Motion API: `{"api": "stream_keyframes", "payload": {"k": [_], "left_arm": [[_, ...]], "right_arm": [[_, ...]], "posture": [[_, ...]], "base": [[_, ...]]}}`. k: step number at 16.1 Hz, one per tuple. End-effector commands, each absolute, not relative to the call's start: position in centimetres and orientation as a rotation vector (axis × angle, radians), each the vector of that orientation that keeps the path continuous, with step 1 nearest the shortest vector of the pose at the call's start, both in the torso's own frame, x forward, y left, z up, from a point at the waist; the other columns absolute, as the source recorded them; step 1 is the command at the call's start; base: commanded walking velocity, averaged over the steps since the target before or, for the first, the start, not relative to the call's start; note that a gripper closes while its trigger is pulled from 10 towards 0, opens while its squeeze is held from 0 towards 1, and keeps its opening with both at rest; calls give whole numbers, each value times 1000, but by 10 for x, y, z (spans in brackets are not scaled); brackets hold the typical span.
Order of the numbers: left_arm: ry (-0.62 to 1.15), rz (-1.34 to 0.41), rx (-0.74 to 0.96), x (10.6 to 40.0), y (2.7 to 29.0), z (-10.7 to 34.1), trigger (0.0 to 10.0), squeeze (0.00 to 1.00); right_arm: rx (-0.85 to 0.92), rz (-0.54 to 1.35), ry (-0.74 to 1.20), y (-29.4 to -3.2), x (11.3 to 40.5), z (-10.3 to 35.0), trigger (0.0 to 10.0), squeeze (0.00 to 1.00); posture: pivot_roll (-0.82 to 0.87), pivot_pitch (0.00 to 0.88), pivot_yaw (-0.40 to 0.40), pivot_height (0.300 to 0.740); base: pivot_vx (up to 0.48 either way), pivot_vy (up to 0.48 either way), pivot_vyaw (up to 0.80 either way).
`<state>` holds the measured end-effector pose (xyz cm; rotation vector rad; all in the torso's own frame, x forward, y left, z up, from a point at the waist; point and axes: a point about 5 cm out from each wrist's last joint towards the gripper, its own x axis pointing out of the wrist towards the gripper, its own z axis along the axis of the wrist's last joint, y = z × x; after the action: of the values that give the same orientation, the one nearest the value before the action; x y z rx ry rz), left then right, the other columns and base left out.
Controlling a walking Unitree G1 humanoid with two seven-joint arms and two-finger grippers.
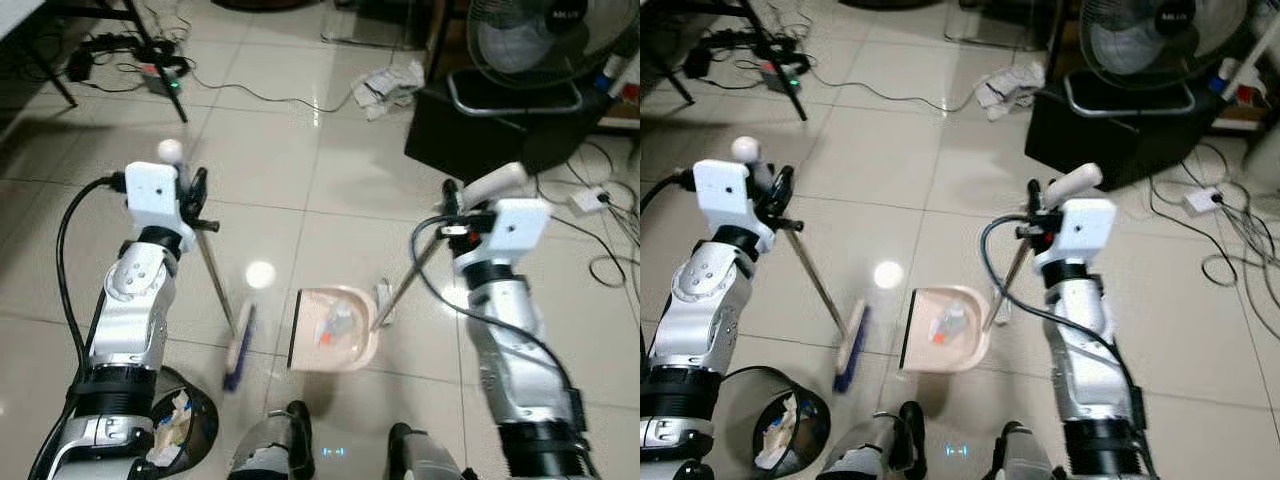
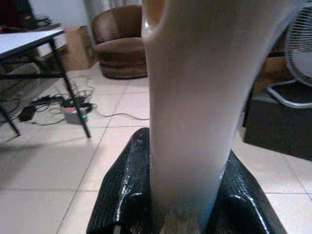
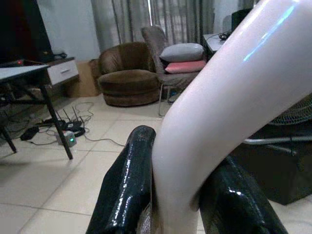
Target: Sweep floor
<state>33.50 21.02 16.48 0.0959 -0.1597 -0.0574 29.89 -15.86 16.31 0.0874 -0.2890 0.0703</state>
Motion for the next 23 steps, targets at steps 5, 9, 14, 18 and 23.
{"api": "stream_keyframes", "payload": {"k": [5, 9, 14, 18, 23], "left_arm": [[-113, -118, 123, 316, 179, 135, 10000, 0], [-72, -131, 156, 301, 175, 118, 10000, 0], [-39, -108, 180, 280, 178, 106, 10000, 0], [-27, -107, 211, 272, 181, 102, 10000, 0], [4, -104, 246, 267, 183, 100, 10000, 0]], "right_arm": [[132, 62, -343, -163, 299, 217, 10000, 0], [131, 83, -354, -158, 301, 242, 10000, 0], [167, 143, -347, -143, 298, 262, 10000, 0], [167, 189, -332, -127, 297, 269, 10000, 0], [209, 202, -377, -123, 300, 290, 10000, 0]], "posture": [[-18, 92, 102, 740], [-24, 74, 102, 740], [-20, 58, 94, 740], [-11, 62, 89, 740], [-3, 64, 82, 740]], "base": [[0, 0, 0], [0, -316, 0], [0, -362, 0], [0, -178, 600], [0, 0, 800]]}}
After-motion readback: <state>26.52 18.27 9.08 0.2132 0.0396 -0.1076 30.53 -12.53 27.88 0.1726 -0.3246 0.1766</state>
